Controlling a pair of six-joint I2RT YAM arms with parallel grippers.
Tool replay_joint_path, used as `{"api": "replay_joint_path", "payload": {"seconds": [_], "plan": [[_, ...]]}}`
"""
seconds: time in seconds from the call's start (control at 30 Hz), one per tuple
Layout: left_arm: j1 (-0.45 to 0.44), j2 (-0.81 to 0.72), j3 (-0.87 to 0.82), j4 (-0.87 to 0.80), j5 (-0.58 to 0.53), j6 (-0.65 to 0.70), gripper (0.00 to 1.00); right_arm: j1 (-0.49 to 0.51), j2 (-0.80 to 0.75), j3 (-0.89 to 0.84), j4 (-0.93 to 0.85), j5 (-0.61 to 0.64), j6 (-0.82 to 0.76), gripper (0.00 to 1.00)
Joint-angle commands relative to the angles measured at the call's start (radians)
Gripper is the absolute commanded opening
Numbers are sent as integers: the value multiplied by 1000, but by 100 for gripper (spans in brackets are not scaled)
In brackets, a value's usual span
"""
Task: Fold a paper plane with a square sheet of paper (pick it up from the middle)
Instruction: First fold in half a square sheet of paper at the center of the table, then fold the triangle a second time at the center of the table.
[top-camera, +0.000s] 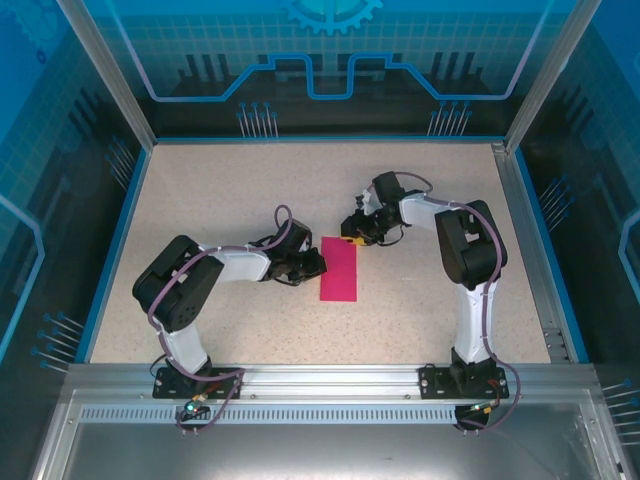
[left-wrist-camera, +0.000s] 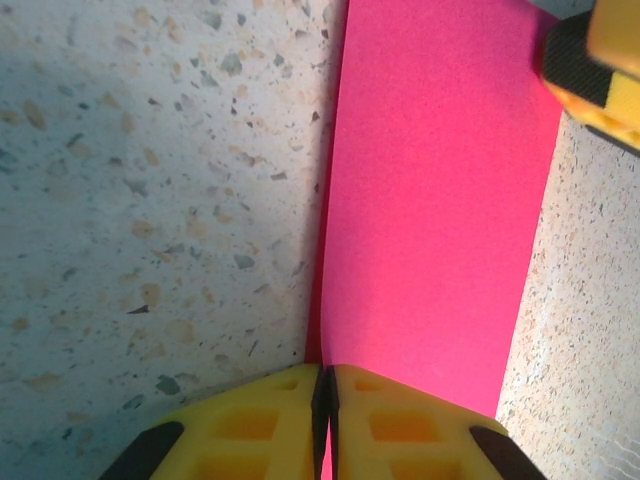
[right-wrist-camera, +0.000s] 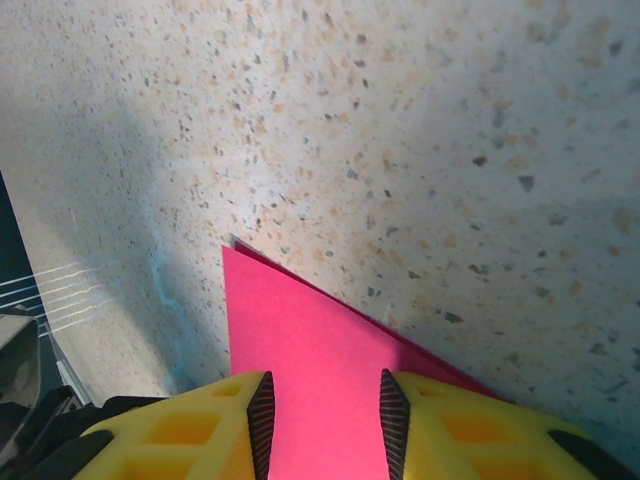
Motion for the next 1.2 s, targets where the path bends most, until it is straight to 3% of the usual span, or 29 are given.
{"api": "replay_joint_path", "payload": {"seconds": [0.0,0.33,0.57,0.87,1.17], "plan": [[-16,25,-44,-147,-2,17,15,-10,33,52,-48,-4,-19,36],[-17,22,-38,-152,0,17,15,2,92,34,-34,19,-10,36],[-17,7,-29,-157,10,14,15,3,-11,46,-94,51,-45,37],[-21,-16,-13,-158,25,0,15,63,-255,-93,-169,238,-106,39],[-24,-63,-9,-173,22,-12,15,210,-407,-267,-178,464,-123,41]]}}
